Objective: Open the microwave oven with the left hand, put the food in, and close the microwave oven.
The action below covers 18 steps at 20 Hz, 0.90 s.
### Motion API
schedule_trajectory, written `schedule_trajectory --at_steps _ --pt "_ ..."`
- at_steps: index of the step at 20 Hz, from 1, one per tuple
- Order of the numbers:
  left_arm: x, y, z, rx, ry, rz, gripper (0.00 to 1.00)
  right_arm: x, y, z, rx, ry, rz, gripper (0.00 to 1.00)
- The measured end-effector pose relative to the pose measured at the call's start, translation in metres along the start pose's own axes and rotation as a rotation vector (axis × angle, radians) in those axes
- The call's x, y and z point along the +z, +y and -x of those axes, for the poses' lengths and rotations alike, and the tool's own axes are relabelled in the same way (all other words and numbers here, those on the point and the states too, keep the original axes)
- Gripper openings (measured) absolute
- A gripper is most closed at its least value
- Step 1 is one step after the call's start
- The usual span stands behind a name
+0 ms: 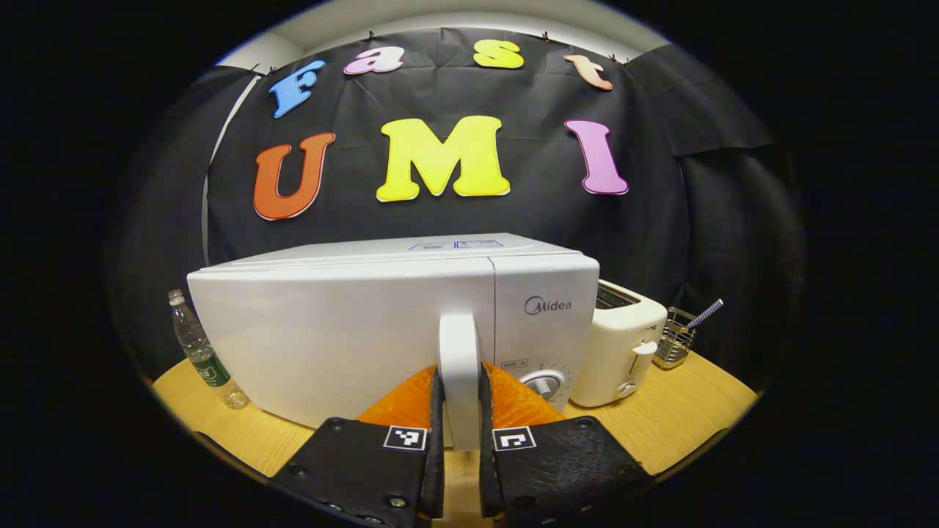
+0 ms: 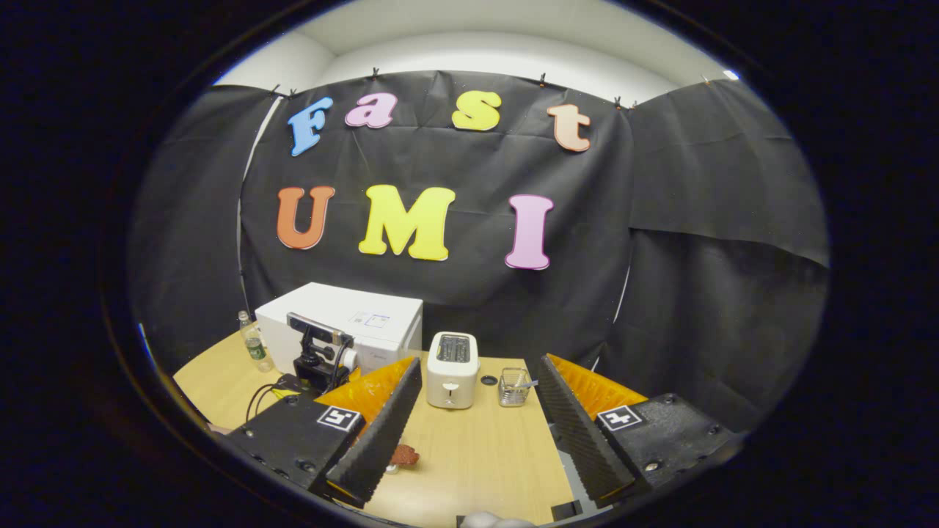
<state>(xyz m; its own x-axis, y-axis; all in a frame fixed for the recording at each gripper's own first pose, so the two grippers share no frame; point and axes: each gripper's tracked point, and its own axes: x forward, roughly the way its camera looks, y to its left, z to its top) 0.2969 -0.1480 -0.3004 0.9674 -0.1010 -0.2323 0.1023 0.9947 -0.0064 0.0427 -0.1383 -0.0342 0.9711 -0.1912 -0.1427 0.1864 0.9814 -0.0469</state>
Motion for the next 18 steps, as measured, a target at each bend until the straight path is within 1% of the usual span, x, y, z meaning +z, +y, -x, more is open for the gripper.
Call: schedule_trajectory --at_steps 1,2,3,4,5,6,8,9,10,12,13,14,15,18 --pt "-0.003 -0.001 -0.001 -0.007 0.011 0.011 0.14 0.0 0.001 0.001 0.003 0.001 -0.004 1.0" --pt "-0.002 0.0 0.0 -0.011 0.014 0.026 0.14 0.0 0.002 0.002 0.006 0.001 -0.006 1.0" --pt "-0.003 -0.001 0.001 -0.009 0.022 0.027 0.14 0.001 0.002 0.004 0.007 -0.001 -0.003 0.94" --pt "-0.002 -0.001 0.001 -0.008 0.02 0.017 0.14 0.001 0.002 0.005 0.007 -0.003 0.003 1.0" --pt "-0.002 -0.001 0.0 -0.008 0.02 0.013 0.14 0.001 0.003 0.006 0.007 -0.005 0.008 0.94" --pt "-0.002 -0.001 0.001 -0.013 0.023 0.013 0.14 0.003 0.003 0.007 0.008 -0.008 0.008 1.0" --pt "-0.003 -0.001 0.002 -0.03 0.025 0.01 0.14 0.001 0.004 0.007 0.012 -0.007 0.003 1.0" --pt "-0.007 0.0 0.008 -0.033 0.041 0.026 0.14 0.0 0.005 0.007 0.015 -0.004 0.001 1.0" --pt "-0.009 0.001 0.019 -0.037 0.031 0.045 0.14 -0.001 0.007 0.008 0.016 -0.003 0.003 1.0" --pt "-0.012 0.007 0.048 -0.048 -0.005 0.012 0.14 -0.002 0.012 0.01 0.022 -0.005 0.002 1.0" --pt "-0.018 0.012 0.067 -0.045 -0.004 -0.01 0.14 -0.003 0.018 0.011 0.032 -0.004 -0.004 1.0" --pt "-0.021 0.019 0.084 -0.045 0.0 -0.019 0.14 -0.005 0.022 0.012 0.04 -0.002 -0.008 0.94" --pt "-0.027 0.026 0.101 -0.044 0.013 -0.008 0.14 -0.007 0.027 0.014 0.045 0.002 -0.014 1.0" --pt "-0.037 0.053 0.146 -0.047 0.05 -0.026 0.14 -0.009 0.05 0.02 0.084 0.008 -0.041 1.0"
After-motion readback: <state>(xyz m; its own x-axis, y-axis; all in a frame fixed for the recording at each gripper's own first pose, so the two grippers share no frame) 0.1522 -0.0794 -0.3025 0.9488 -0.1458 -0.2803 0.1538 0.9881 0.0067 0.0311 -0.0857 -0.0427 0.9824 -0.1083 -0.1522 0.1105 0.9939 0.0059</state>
